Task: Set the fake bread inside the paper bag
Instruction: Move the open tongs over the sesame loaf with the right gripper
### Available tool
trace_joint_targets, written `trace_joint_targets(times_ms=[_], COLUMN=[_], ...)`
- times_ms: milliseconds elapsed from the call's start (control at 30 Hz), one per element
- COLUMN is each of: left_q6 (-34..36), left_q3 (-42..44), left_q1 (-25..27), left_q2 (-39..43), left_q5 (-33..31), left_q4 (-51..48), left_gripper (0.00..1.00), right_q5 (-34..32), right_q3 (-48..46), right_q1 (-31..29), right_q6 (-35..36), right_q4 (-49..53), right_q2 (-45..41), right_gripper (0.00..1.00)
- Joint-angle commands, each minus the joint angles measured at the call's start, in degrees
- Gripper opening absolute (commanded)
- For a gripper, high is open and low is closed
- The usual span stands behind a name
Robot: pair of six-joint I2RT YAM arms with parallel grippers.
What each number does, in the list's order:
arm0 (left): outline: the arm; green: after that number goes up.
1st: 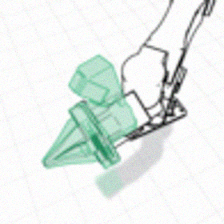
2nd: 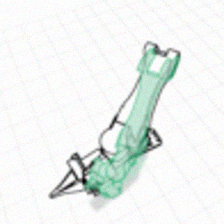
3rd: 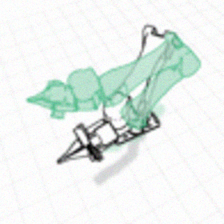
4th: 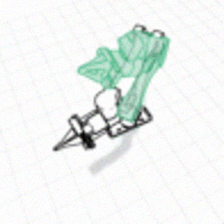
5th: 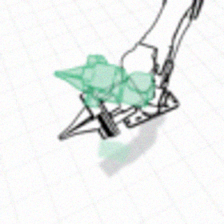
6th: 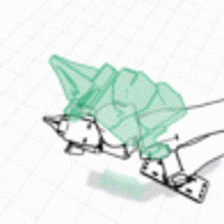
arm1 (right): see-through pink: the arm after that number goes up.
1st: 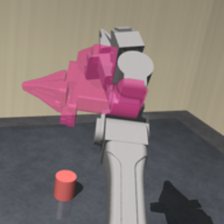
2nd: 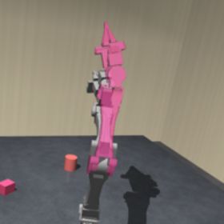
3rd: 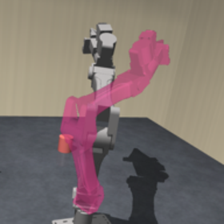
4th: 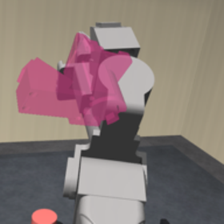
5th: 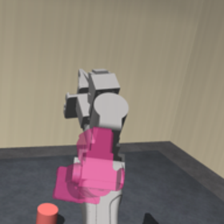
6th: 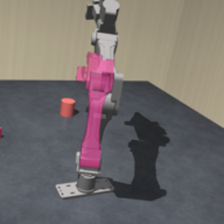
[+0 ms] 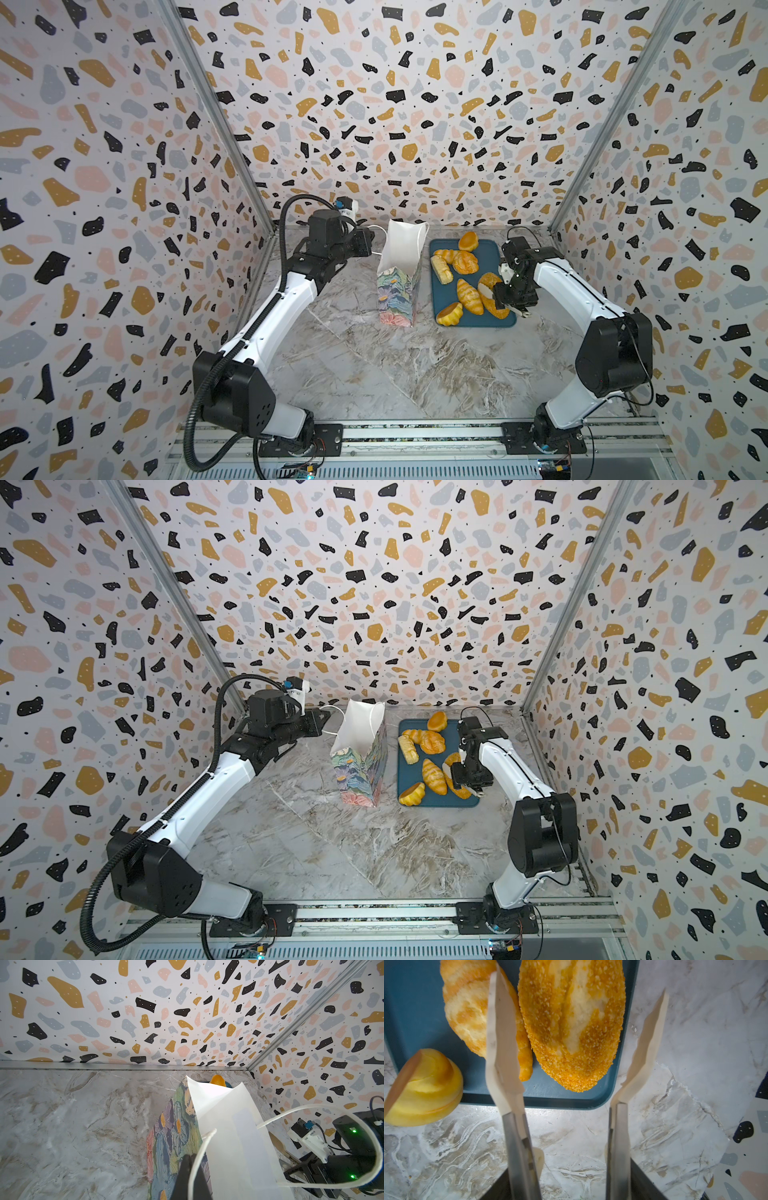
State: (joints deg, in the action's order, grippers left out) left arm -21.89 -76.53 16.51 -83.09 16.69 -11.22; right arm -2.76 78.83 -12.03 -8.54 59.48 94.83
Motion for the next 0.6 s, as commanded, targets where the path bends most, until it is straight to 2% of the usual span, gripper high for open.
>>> trace_joint_targets(times_ms=[0, 567], left_q6=[0.1, 0.0], left_q3=[0.9, 1.0], left_q1=[-0.1, -0.2], left_q2=[1.2, 1.2], left_q5=[0.4, 0.7], left_q4=[1.7, 1.8], left_gripper=[0.00, 0.00], right_q5=[0.2, 0.2], right_q3=[2.4, 2.6], right_q1=[-0.3, -0.2], right_q6=[0.7, 1.1], right_q4=[0.2, -0.4], right_q2=[-0.5, 1.9], right_gripper=[0.66, 0.62])
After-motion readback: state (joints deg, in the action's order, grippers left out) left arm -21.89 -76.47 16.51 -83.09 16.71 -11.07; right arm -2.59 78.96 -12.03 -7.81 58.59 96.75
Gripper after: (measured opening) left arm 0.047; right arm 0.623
